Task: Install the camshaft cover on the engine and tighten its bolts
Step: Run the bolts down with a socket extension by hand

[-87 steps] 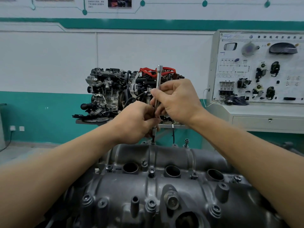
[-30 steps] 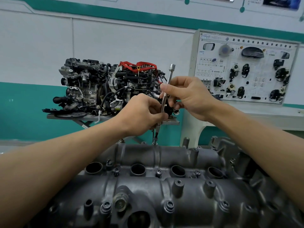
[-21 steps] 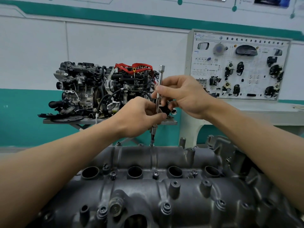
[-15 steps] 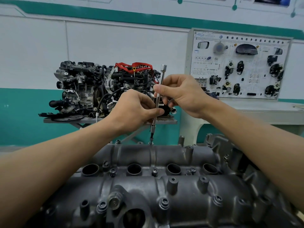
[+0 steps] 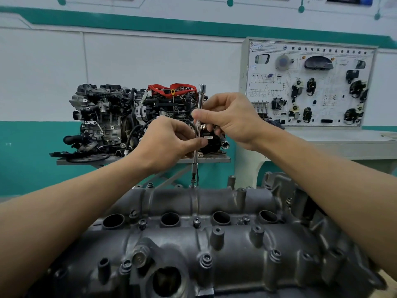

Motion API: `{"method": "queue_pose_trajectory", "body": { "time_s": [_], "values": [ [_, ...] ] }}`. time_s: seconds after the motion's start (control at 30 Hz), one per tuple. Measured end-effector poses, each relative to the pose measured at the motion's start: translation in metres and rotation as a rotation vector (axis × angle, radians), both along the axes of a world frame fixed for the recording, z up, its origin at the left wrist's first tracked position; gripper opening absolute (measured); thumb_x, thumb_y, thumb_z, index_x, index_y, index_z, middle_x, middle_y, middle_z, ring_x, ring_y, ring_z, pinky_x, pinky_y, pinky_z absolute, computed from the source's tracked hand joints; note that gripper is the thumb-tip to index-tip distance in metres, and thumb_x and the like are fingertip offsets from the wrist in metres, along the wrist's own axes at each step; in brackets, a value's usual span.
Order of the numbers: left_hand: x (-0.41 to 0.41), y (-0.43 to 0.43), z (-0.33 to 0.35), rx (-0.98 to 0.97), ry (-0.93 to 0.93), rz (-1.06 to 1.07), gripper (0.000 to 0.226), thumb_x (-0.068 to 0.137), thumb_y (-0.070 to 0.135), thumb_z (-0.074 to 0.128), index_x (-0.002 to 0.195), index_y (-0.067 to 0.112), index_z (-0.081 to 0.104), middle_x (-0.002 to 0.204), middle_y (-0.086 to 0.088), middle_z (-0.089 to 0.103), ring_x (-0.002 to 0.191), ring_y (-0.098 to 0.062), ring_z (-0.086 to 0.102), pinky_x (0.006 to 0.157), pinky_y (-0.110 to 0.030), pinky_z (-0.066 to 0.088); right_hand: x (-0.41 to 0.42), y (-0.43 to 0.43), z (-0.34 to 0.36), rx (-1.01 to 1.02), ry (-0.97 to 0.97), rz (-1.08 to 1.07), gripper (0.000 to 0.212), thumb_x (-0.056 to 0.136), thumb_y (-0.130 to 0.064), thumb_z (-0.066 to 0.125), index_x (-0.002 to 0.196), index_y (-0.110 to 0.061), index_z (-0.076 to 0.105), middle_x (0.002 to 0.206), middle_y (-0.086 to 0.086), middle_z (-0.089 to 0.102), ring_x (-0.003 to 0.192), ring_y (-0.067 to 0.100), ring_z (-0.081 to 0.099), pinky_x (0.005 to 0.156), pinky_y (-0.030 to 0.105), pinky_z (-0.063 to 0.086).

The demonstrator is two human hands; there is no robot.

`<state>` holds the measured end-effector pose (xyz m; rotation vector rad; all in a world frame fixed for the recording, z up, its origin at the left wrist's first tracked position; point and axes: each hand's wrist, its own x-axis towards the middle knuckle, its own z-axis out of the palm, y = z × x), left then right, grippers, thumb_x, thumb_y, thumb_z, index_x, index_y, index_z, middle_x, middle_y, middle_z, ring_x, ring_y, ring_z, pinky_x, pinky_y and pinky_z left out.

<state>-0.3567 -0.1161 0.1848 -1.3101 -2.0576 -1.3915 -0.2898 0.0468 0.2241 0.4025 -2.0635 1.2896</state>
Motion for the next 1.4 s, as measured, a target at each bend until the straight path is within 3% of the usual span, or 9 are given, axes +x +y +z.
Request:
{"method": "queue_pose_trajectory", "body": {
  "time_s": [0.13, 0.33, 0.53, 0.67, 0.83, 1.0, 1.13, 1.27, 1.4],
  "values": [
    [0.0002, -0.0007, 0.0015, -0.069, 0.085, -0.013, 0.019, 0.089, 0.028, 0.075, 0.078, 0.012, 0.075, 0.071, -0.008, 0.074, 0.062, -0.020, 0.067, 0.068, -0.045, 0.059, -0.0005, 0.0006, 0.0000, -0.010, -0.023, 0.003, 0.018, 0.078, -0.020, 0.083, 0.081, -0.015, 0.066, 0.059, -0.007, 0.064, 0.052, 0.010, 0.054, 0.043, 0.018, 0.042],
    [-0.0057, -0.0029, 0.0042, -0.157, 0.049, -0.060, 0.031, 0.099, 0.023, 0.060, 0.084, -0.002, 0.069, 0.070, -0.022, 0.060, 0.064, -0.022, 0.049, 0.067, -0.053, 0.052, 0.0007, 0.0011, 0.0024, 0.038, -0.164, 0.134, 0.010, 0.095, -0.011, 0.063, 0.095, -0.013, 0.073, 0.086, 0.001, 0.073, 0.065, 0.010, 0.061, 0.051, 0.021, 0.044],
    [-0.0048, -0.0014, 0.0012, -0.051, 0.052, -0.103, 0.026, 0.083, 0.035, 0.079, 0.063, 0.019, 0.072, 0.053, 0.001, 0.065, 0.052, -0.004, 0.054, 0.049, -0.028, 0.047, 0.0010, -0.0030, 0.0002, 0.105, -0.040, 0.030, 0.018, 0.084, -0.017, 0.078, 0.073, -0.013, 0.063, 0.057, -0.003, 0.064, 0.050, 0.010, 0.055, 0.046, 0.020, 0.044],
    [-0.0048, -0.0006, 0.0020, -0.048, 0.088, -0.070, 0.026, 0.085, 0.029, 0.079, 0.067, 0.012, 0.072, 0.062, -0.018, 0.067, 0.056, -0.019, 0.052, 0.057, -0.046, 0.052, 0.0015, -0.0009, 0.0008, 0.103, -0.056, 0.012, 0.020, 0.080, -0.024, 0.080, 0.074, -0.016, 0.064, 0.056, -0.004, 0.062, 0.047, 0.010, 0.049, 0.045, 0.020, 0.041],
    [-0.0053, -0.0013, 0.0022, -0.128, 0.062, -0.073, 0.028, 0.098, 0.023, 0.062, 0.086, 0.001, 0.072, 0.068, -0.023, 0.062, 0.062, -0.018, 0.050, 0.068, -0.052, 0.054, 0.0029, 0.0027, 0.0043, 0.110, -0.160, 0.103, 0.009, 0.095, -0.017, 0.064, 0.098, -0.017, 0.073, 0.082, -0.006, 0.070, 0.066, 0.009, 0.059, 0.051, 0.020, 0.044],
    [-0.0075, 0.0009, -0.0006, -0.126, 0.059, -0.083, 0.026, 0.094, 0.032, 0.067, 0.075, 0.016, 0.073, 0.056, 0.006, 0.056, 0.053, -0.009, 0.045, 0.056, -0.026, 0.042, 0.0020, -0.0004, 0.0024, 0.124, -0.061, 0.053, 0.006, 0.087, -0.017, 0.074, 0.085, -0.013, 0.069, 0.072, 0.000, 0.070, 0.058, 0.010, 0.057, 0.046, 0.019, 0.044],
    [-0.0078, -0.0009, 0.0009, -0.054, 0.077, -0.060, 0.027, 0.084, 0.034, 0.079, 0.068, 0.014, 0.073, 0.053, 0.005, 0.064, 0.047, -0.007, 0.052, 0.050, -0.020, 0.044, 0.0005, 0.0010, 0.0024, 0.077, -0.027, 0.041, 0.019, 0.076, -0.023, 0.081, 0.077, -0.015, 0.064, 0.056, -0.007, 0.061, 0.048, 0.009, 0.051, 0.045, 0.018, 0.043],
    [-0.0061, -0.0015, 0.0037, -0.130, 0.085, -0.066, 0.028, 0.096, 0.025, 0.066, 0.083, 0.001, 0.072, 0.077, -0.026, 0.069, 0.062, -0.027, 0.059, 0.068, -0.052, 0.057, 0.0013, 0.0016, 0.0031, 0.080, -0.122, 0.114, 0.004, 0.091, -0.016, 0.069, 0.094, -0.016, 0.070, 0.082, -0.004, 0.070, 0.063, 0.011, 0.058, 0.047, 0.020, 0.044],
    [-0.0056, -0.0001, 0.0033, -0.153, 0.051, -0.070, 0.033, 0.099, 0.025, 0.061, 0.083, -0.004, 0.067, 0.066, -0.023, 0.057, 0.060, -0.021, 0.046, 0.060, -0.045, 0.047, 0.0015, -0.0009, 0.0013, 0.131, -0.096, 0.102, 0.011, 0.095, -0.009, 0.063, 0.094, -0.014, 0.072, 0.090, 0.003, 0.076, 0.063, 0.010, 0.060, 0.048, 0.020, 0.045]
  ]
}}
